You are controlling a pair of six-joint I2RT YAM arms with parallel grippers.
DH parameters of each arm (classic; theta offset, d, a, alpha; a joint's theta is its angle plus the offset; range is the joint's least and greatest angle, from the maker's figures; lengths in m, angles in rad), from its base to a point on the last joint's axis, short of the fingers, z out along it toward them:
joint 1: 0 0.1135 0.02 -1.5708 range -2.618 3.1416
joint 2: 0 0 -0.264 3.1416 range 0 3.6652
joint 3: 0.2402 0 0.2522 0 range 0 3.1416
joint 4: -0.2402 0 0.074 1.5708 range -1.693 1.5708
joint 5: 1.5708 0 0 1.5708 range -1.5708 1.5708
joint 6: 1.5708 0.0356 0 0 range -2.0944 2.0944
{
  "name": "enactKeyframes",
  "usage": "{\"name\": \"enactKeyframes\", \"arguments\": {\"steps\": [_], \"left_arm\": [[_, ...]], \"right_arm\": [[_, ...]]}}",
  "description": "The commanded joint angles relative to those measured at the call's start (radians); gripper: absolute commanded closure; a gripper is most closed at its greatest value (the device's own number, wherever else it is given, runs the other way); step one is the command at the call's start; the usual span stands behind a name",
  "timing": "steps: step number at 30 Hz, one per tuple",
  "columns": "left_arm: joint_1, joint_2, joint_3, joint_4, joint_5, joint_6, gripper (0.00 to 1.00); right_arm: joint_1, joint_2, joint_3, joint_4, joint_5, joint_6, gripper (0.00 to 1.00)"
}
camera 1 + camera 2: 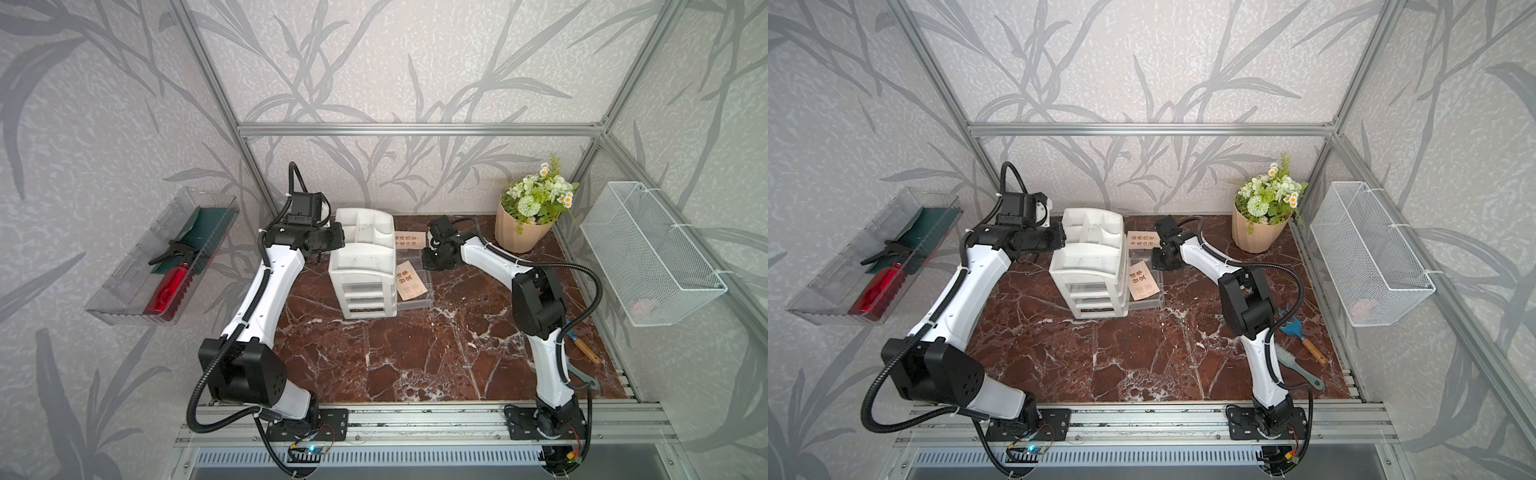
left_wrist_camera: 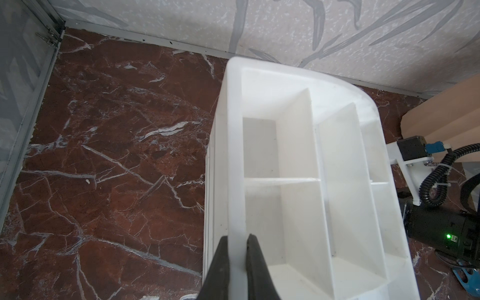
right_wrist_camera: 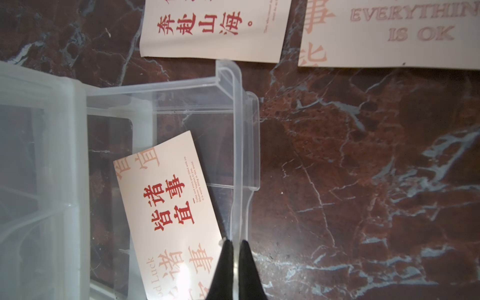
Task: Take the postcards out of the drawer
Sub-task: Open the drawer in the storage box.
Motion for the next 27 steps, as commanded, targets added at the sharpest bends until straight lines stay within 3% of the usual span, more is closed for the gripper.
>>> {"name": "enactKeyframes", "arguments": {"steps": [1, 10, 19, 27], "left_arm": [[-0.005, -0.013, -0.009, -0.032, -0.002, 0.017, 0.89], [-0.005, -0.01, -0.007, -0.034, -0.005, 0.018, 0.89], [-0.006, 0.002, -0.002, -0.03, 0.007, 0.016, 0.89], [-0.005, 0.0, -0.006, -0.03, 0.009, 0.018, 0.89]], "right_arm": [[-0.013, -0.04, 0.001, 0.002, -0.016, -0.022, 0.93], [-0.012, -0.086, -0.019, 0.031, -0.035, -0.033, 0.8], [0.018, -0.13, -0.033, 0.039, -0.056, -0.046, 0.78], [0.069, -0.05, 0.029, 0.019, -0.077, -0.048, 0.74]]}}
